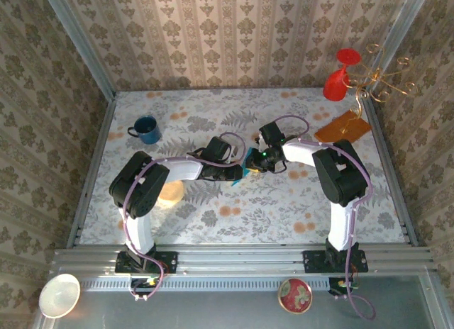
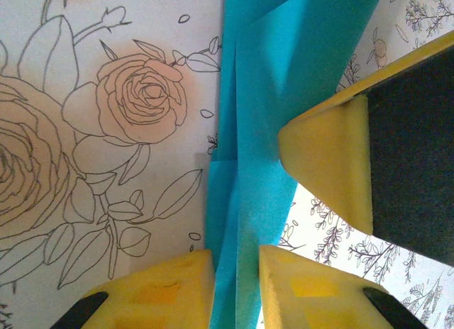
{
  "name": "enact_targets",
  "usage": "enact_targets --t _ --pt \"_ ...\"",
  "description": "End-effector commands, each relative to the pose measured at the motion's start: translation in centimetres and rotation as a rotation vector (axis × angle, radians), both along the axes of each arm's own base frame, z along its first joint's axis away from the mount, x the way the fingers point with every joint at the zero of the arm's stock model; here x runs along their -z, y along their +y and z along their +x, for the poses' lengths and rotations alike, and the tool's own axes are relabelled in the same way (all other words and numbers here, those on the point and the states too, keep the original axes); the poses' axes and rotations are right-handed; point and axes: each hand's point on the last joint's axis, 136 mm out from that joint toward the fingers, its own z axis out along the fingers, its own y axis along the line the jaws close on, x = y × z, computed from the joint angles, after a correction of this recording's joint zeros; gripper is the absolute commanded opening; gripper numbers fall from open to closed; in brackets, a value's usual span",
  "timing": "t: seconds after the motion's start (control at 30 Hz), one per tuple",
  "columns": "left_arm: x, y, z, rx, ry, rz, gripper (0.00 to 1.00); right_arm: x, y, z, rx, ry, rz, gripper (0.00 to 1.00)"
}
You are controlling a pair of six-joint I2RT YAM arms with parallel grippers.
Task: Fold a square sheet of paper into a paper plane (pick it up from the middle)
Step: Fold the wing for the fifth time at the center of the table.
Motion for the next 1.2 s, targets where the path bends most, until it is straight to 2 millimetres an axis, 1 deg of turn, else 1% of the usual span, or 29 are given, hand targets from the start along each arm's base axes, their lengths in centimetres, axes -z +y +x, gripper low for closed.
enact_targets --t 0.0,0.2,0.27,0.43,0.6,0.83,0.97,1.17 --pt "1.4 1.2 -2.1 0.014 0.059 0.076 0.26 2.1 -0.9 -1.0 -0.013 0.065 -0.059 0.22" --pt "-2.3 1.5 -1.3 -0.01 -0.011 0.044 0.32 1.7 -0.7 -1.0 -0.02 0.057 -0.05 0.22" --pt "-3.0 1.4 -1.3 -0.013 -0.015 0.027 0.32 1.5 -0.6 -1.0 -0.021 0.053 -0.044 0.22" --pt "-3.4 1.1 -1.6 -0.02 0.007 -0.01 0.26 1.4 -0.5 -0.9 -0.024 0.054 -0.038 0.23" --pt "-4.5 -0.3 -1.5 -0.007 0.019 -0.087 0.18 1.2 -0.2 -1.0 -0.031 0.049 -0.021 0.24" --pt "-3.0 -1.1 -1.1 -0.004 0.069 -0.071 0.09 0.7 0.1 -0.8 -0.033 0.038 0.004 0.24" --pt "-2.2 -1.2 -1.0 0.003 0.087 -0.05 0.08 0.3 0.2 -0.7 -0.038 0.029 0.015 0.24" --pt "-0.9 -0.9 -1.7 0.006 0.124 -0.034 0.07 0.0 0.3 -0.7 -0.042 0.024 0.021 0.24"
